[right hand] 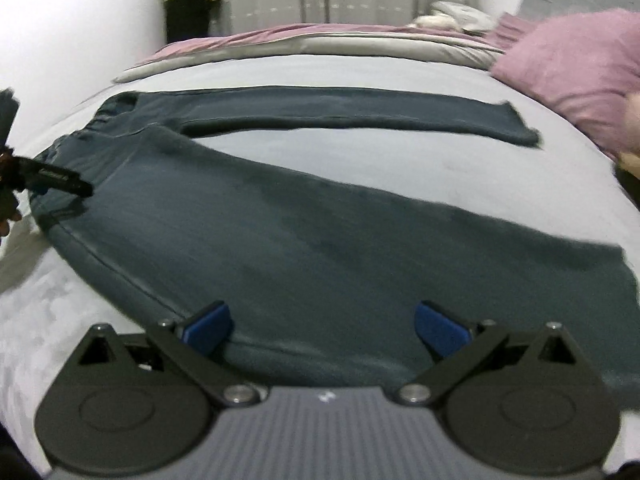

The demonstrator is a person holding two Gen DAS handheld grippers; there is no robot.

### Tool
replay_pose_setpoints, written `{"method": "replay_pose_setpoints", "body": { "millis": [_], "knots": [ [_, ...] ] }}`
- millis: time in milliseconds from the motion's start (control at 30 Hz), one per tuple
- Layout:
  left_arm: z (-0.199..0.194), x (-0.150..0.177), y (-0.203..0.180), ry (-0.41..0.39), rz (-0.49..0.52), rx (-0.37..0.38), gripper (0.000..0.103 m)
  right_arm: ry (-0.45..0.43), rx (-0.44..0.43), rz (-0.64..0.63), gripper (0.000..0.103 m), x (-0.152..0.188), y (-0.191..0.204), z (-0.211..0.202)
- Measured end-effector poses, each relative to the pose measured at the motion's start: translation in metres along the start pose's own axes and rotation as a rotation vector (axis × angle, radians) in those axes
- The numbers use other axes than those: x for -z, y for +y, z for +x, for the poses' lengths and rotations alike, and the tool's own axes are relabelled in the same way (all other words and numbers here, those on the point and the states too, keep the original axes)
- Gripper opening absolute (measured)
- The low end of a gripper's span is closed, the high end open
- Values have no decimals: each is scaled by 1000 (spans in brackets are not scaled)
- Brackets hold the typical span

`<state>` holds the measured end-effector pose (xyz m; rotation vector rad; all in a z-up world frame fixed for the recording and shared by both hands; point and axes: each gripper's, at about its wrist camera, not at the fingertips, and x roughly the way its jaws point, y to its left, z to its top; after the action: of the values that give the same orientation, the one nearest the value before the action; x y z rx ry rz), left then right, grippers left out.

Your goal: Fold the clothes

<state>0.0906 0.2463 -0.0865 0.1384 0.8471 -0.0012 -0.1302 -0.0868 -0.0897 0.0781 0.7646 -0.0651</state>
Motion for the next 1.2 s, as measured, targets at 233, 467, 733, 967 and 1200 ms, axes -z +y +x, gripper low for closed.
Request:
{"method": "replay_pose_setpoints", "body": {
  "millis": [233, 467, 733, 967, 1200],
  "knots": [
    [-2, 1, 0, 6, 8, -3, 103, 25, 109, 65, 103, 17, -39, -27],
    [-6, -1, 2, 20, 9, 1, 103, 69, 196, 147, 103, 21, -62, -35],
    [-15, -11, 0, -3, 18, -28, 103, 65, 200, 59, 103, -4, -39, -25],
    [-15, -21, 7, -24, -56, -8, 103, 52, 102, 50, 103, -40, -17, -6],
    [-12, -33, 20, -60, -172, 4, 103, 47, 12, 32, 103, -86, 10, 24]
  ]
}}
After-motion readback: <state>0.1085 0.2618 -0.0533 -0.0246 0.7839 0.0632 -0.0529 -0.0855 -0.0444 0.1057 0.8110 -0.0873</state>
